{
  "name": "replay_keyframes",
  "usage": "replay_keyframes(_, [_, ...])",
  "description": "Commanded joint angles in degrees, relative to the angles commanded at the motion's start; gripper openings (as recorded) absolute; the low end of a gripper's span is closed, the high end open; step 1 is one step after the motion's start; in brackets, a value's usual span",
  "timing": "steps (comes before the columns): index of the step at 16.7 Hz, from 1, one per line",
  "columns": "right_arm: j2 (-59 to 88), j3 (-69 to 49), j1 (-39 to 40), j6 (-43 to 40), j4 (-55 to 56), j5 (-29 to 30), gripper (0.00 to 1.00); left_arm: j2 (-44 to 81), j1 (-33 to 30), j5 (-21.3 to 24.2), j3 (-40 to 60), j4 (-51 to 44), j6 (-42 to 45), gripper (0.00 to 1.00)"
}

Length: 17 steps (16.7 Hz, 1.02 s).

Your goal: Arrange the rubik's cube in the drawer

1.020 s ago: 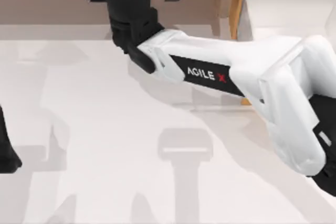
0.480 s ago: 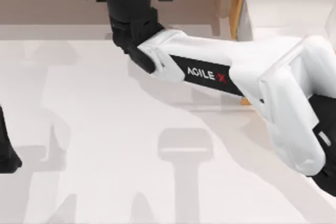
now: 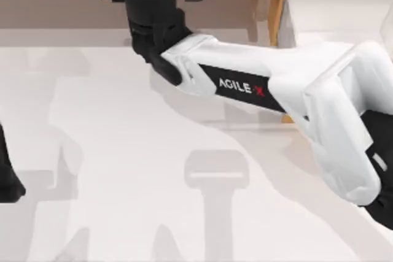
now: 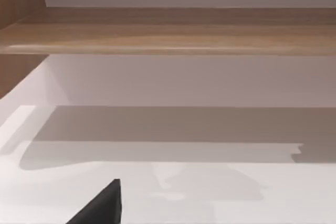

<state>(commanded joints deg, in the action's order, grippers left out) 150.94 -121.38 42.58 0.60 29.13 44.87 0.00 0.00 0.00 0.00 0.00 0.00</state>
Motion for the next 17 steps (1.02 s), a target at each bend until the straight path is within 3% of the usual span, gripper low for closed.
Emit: replay_keyframes(17, [-6.4, 5.2, 1.7, 0.6, -0.4, 1.4, 0.00, 0.0, 0.0, 0.0, 0.0, 0.0, 0.0, 1.00])
